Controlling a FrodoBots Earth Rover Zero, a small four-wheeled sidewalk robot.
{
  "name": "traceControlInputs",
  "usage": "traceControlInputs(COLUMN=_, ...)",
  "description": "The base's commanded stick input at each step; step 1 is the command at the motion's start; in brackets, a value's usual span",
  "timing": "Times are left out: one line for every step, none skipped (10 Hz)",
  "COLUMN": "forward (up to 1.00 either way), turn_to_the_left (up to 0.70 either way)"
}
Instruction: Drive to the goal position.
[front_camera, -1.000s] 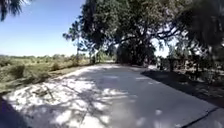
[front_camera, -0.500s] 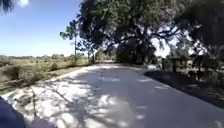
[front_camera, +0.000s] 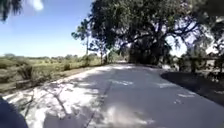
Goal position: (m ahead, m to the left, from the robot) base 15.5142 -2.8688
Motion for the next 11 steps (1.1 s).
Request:
traceControlInputs(forward=0.70, turn_to_the_left=0.00)
traceControlInputs(forward=0.70, turn_to_the_left=0.00)
traceControlInputs(forward=0.70, turn_to_the_left=0.00)
traceControlInputs(forward=0.70, turn_to_the_left=0.00)
traceControlInputs(forward=0.70, turn_to_the_left=0.00)
traceControlInputs(forward=0.70, turn_to_the_left=0.00)
traceControlInputs(forward=0.70, turn_to_the_left=-0.15)
traceControlInputs(forward=0.70, turn_to_the_left=-0.33)
traceControlInputs(forward=0.70, turn_to_the_left=-0.35)
traceControlInputs(forward=0.70, turn_to_the_left=-0.19)
traceControlInputs(forward=0.70, turn_to_the_left=0.00)
